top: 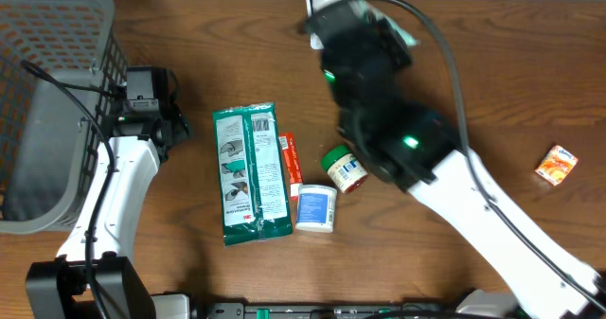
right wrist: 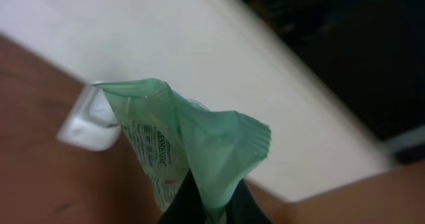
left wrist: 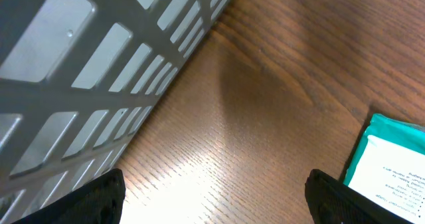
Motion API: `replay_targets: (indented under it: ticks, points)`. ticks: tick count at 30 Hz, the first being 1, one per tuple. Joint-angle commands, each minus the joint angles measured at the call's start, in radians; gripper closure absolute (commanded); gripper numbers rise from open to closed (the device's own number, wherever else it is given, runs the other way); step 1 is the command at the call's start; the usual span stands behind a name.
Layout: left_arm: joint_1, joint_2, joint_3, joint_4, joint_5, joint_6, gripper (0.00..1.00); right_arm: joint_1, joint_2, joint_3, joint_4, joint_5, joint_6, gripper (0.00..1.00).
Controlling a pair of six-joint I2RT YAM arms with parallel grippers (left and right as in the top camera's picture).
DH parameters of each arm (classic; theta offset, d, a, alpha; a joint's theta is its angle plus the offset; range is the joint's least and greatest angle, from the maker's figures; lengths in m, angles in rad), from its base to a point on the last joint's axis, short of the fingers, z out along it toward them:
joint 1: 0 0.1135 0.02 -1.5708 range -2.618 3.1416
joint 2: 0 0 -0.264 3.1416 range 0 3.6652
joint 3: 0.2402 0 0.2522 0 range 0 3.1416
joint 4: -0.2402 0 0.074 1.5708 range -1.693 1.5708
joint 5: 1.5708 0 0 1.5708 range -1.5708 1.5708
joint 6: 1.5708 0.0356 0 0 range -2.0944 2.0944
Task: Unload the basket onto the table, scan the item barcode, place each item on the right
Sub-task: 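Hold the wipes packet under the white scanner with the right gripper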
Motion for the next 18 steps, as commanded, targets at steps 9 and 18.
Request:
replay_targets:
  ticks: [9, 18]
  points:
    - [0.003, 0.007, -0.014, 0.0, -0.013, -0.006, 0.14, 0.018, 0.421, 0.277, 0.631, 0.41, -0.82, 0.99]
    - [0.003, 0.007, -0.014, 0.0, -0.013, -0.006, 0.14, -0.029, 0.57, 0.277, 0.792, 0.377, -0.969, 0.99]
